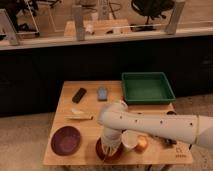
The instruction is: Place fork in table surface
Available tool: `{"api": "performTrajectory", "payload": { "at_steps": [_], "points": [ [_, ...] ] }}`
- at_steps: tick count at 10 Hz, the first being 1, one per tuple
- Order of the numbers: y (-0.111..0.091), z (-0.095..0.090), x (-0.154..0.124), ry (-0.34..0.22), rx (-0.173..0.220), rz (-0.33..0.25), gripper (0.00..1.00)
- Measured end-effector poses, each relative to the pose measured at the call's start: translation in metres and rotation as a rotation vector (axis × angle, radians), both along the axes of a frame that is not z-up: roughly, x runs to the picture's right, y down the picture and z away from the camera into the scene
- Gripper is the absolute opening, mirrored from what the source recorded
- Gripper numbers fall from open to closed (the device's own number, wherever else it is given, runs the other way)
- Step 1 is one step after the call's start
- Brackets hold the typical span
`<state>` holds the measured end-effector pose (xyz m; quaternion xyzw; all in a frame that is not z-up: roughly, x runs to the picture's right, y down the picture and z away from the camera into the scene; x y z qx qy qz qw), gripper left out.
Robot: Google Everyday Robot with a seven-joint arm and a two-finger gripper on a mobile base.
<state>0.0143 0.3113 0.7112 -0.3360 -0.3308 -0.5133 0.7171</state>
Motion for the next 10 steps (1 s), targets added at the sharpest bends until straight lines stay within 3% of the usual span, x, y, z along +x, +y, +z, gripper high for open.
{"api": "performTrajectory", "payload": {
  "at_steps": [10],
  "points": [
    [-0.034,-0.023,0.01,0.005,0.043,0.023,0.0]
  ]
}}
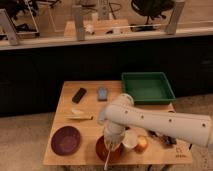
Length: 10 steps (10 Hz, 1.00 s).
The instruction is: Place fork in table surface
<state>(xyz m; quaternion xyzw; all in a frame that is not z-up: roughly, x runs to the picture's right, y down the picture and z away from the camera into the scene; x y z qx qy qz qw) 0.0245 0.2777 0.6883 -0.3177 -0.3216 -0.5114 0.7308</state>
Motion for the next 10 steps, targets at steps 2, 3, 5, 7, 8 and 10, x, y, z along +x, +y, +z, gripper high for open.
{"api": "performTrajectory", "payload": {
  "at_steps": [2,3,5,7,8,10],
  "points": [
    [-0.01,-0.005,-0.003,-0.005,0.014,-0.005,0.0],
    [-0.016,-0.006,-0.005,-0.009,0.021,-0.008,0.0],
    [-0.031,-0.004,-0.02,-0.032,0.033,-0.019,0.0],
    [-0.04,0.001,-0.045,-0.064,0.039,-0.038,0.0],
    [-0.043,0.004,-0.059,-0.08,0.039,-0.047,0.0],
    [-0.042,0.009,-0.072,-0.097,0.039,-0.064,0.0]
  ]
}}
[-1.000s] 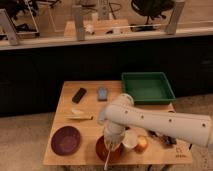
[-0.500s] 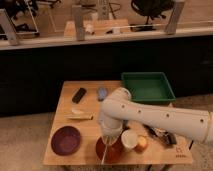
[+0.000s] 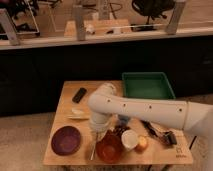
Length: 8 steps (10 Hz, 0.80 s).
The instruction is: Place fork in table surface
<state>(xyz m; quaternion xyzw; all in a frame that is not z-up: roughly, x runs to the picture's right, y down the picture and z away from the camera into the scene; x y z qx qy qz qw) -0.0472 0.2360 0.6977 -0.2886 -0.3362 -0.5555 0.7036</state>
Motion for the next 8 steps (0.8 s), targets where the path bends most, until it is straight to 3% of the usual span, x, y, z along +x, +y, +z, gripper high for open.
{"api": "performTrajectory", "payload": {
  "at_steps": [3,8],
  "points": [
    [0.01,0.015,-0.027,-0.048,0.001,-0.015,0.0],
    [0.011,0.023,-0.035,-0.082,0.027,0.012,0.0]
  ]
}}
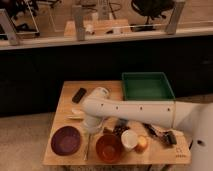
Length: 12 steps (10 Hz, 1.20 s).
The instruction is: Place fork in table surface
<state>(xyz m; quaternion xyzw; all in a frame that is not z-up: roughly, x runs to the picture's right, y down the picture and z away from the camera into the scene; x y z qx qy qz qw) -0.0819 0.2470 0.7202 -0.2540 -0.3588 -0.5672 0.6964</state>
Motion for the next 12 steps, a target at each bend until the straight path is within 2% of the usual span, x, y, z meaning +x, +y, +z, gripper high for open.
{"api": "performTrajectory", "payload": {
  "at_steps": [6,12],
  "points": [
    [0.002,0.017,-0.006,-0.002,0.022,0.024,0.0],
    [0.008,0.039,-0.018,-0.046,0.06,-0.008,0.0]
  ]
}}
